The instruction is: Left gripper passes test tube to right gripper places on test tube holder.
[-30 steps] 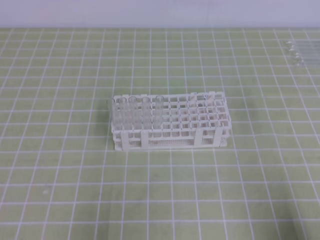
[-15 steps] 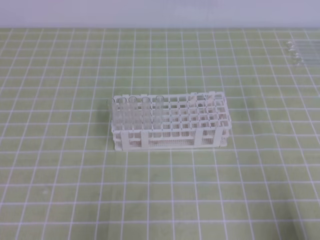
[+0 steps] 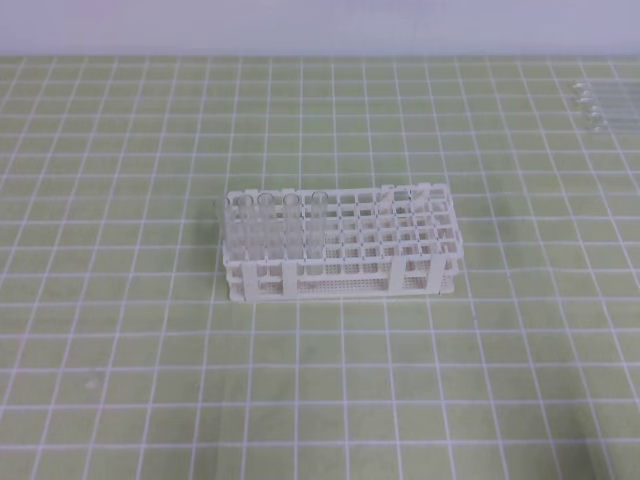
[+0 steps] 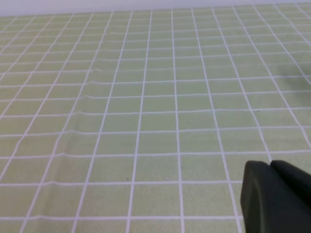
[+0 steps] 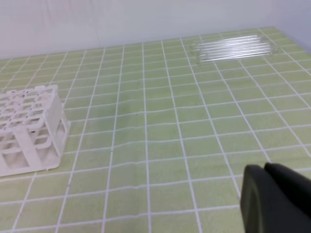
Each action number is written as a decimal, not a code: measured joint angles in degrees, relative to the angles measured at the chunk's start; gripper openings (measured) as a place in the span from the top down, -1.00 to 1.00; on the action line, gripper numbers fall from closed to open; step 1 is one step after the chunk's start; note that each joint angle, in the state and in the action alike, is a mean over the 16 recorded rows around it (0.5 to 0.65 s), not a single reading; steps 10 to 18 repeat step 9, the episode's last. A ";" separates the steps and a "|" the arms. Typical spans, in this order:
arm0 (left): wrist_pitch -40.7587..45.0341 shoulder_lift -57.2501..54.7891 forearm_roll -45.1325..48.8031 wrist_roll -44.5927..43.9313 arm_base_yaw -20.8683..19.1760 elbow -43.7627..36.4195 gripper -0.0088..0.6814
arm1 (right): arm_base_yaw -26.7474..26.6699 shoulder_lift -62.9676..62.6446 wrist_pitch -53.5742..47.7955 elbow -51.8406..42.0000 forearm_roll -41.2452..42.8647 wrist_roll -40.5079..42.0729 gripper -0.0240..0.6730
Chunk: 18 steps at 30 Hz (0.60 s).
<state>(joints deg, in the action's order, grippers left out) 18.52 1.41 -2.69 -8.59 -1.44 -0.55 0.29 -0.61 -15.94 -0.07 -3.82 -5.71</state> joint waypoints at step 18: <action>-0.15 0.28 -0.01 0.06 0.02 -0.05 0.98 | 0.00 0.05 0.00 0.00 0.00 0.00 0.98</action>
